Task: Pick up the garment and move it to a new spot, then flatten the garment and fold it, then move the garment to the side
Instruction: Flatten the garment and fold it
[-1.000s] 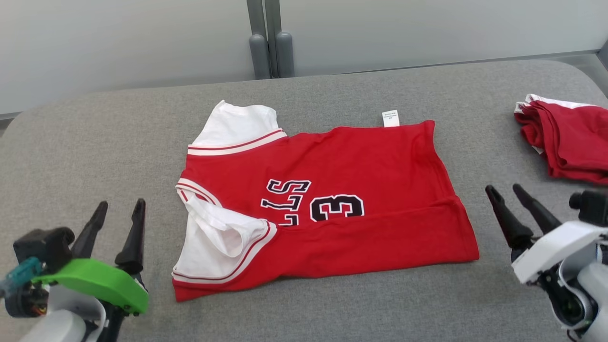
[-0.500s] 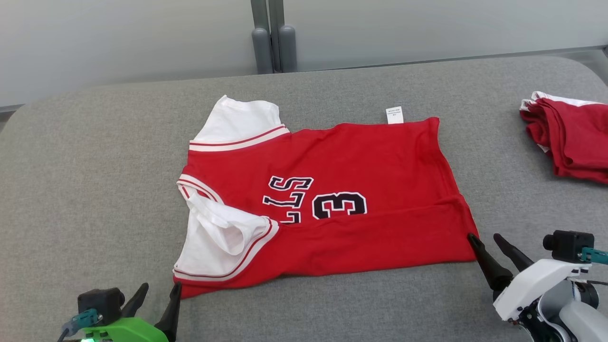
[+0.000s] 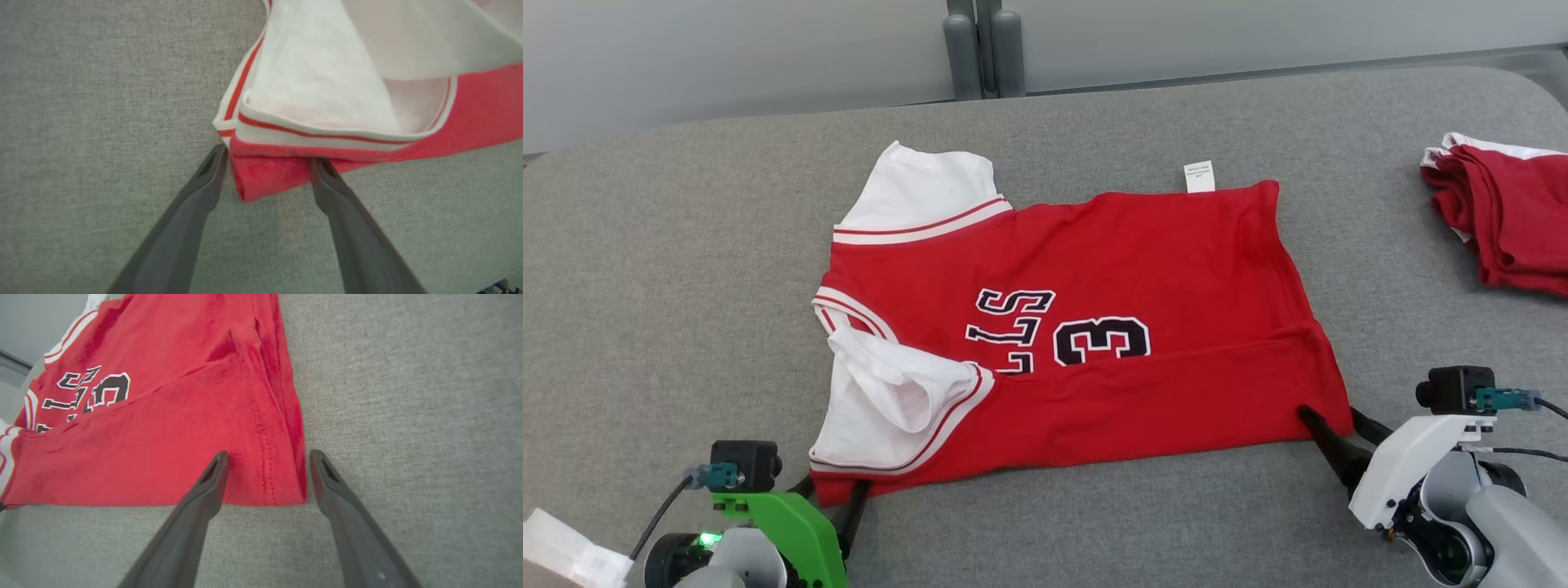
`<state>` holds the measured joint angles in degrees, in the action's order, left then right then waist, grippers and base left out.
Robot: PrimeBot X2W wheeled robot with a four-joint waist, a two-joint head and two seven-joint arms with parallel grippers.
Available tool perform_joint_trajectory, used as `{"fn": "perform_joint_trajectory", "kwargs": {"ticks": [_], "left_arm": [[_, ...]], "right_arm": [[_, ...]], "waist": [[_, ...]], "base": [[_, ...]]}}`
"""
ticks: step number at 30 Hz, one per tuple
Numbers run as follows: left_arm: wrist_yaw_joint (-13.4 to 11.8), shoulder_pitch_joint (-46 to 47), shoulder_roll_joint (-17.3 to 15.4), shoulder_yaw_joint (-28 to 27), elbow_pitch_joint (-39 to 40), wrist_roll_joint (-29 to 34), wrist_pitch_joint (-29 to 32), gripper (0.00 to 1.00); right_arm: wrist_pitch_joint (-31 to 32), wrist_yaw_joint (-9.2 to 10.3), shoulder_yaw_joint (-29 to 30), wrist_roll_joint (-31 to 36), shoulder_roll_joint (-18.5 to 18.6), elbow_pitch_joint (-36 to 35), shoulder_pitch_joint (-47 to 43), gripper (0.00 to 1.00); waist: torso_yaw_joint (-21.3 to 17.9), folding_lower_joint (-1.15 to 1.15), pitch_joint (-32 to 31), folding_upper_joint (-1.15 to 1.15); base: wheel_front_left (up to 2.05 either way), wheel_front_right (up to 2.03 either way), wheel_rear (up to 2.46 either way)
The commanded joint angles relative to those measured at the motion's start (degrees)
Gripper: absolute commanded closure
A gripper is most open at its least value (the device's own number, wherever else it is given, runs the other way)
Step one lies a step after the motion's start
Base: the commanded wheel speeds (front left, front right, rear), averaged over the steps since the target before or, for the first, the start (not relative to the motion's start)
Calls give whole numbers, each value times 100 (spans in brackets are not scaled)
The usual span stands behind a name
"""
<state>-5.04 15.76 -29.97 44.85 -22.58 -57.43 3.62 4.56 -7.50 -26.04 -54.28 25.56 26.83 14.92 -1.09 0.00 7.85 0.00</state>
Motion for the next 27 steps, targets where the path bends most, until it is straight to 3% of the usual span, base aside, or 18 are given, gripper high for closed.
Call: {"fn": "perform_joint_trajectory", "kwargs": {"ticks": [1, 2, 3, 4, 5, 6, 7, 17, 27], "left_arm": [[81, 98, 50, 69, -118, -40, 149, 0], [124, 132, 83, 85, -153, -93, 224, 1], [164, 165, 100, 102, -192, -118, 309, 20], [168, 186, 95, 123, -213, -130, 378, 61], [187, 200, 93, 137, -224, -166, 444, 96], [229, 199, 108, 114, -206, -236, 492, 100], [242, 192, 113, 107, -188, -257, 549, 100], [237, -42, -447, 177, 662, -491, 1201, 100], [-171, -690, -1195, 240, 1828, -830, 1880, 100]], "right_arm": [[109, 1, -47, 57, -50, 53, 88, 0], [170, 1, -60, 51, -66, 73, 114, 0], [246, 2, -85, 34, -82, 97, 132, 16], [299, 1, -107, 34, -88, 115, 144, 50], [368, 1, -133, 37, -92, 129, 153, 65], [417, 1, -150, 25, -97, 136, 154, 91], [450, 1, -160, 17, -95, 134, 157, 100], [848, 2, -73, -79, 288, -227, -72, 100], [1618, 7, 603, 6, 663, -726, -949, 100]], "waist": [[-19, 0, 41, 0], [-22, 0, 47, 0], [-23, 0, 50, 0], [-24, 0, 46, 0], [-22, 0, 36, 0], [-18, 0, 27, 0], [-13, 0, 13, 0], [55, 0, -254, 0], [33, 0, -355, 0]], "base": [[0, 0, 0], [0, 0, 0], [0, 0, 0], [0, 0, 0], [0, 0, 0], [0, 0, 0], [0, 0, 0], [0, 0, 0], [0, 0, 0]]}}
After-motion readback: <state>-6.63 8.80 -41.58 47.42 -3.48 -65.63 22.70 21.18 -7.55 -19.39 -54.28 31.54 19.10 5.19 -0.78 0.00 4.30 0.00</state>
